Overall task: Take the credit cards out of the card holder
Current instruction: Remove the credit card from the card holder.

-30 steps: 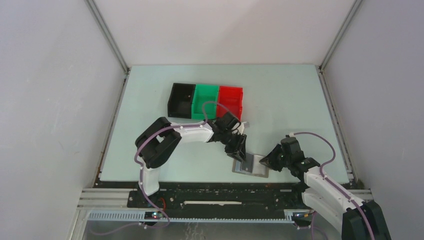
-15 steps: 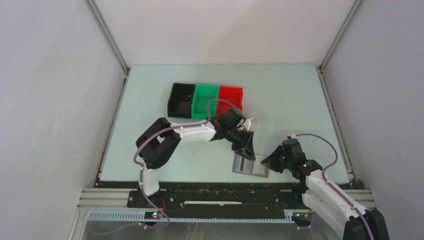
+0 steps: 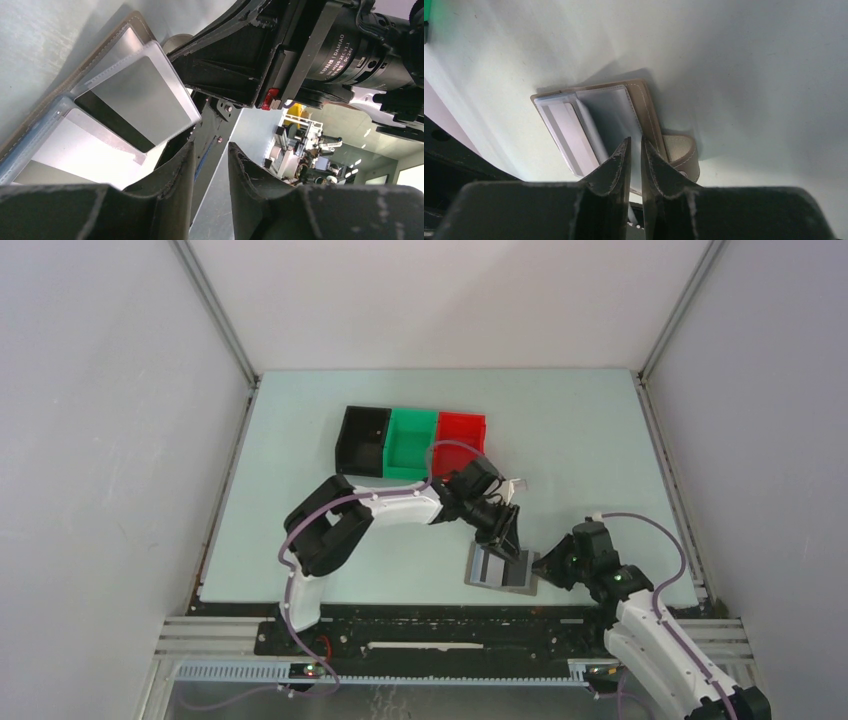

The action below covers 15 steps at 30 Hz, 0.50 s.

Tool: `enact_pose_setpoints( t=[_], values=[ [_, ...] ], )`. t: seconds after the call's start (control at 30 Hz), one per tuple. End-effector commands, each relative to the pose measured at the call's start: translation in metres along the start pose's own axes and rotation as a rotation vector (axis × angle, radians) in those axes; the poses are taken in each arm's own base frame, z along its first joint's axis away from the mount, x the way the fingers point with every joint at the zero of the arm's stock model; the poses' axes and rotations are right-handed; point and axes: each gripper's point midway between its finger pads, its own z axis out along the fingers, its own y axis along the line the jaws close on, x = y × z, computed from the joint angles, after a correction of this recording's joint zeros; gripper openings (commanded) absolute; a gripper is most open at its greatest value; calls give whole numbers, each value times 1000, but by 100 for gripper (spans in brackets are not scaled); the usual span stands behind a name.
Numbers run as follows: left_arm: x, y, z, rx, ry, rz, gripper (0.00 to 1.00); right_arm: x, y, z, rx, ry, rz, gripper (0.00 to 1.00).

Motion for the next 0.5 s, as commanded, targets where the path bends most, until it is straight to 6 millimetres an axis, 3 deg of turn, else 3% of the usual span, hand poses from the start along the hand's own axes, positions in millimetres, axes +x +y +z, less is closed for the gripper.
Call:
enact_pose_setpoints(
  t=[0.0,0.2,0.33,0.47],
  values=[
    [-12,-23,-3,53,-23,52,36,-9,11,-8,-12,-30,0,20],
    [-18,-19,-17,-3,-84,49,36,-22,21,-24,-26,-96,-7,20],
    [-16,0,-24,-40,-114,-8,36,-31,43,-39,-105,-142,-24,21],
    [-14,8,-23,-43,-114,-39,36,-27,65,-43,-154,-137,-60,21]
  ],
)
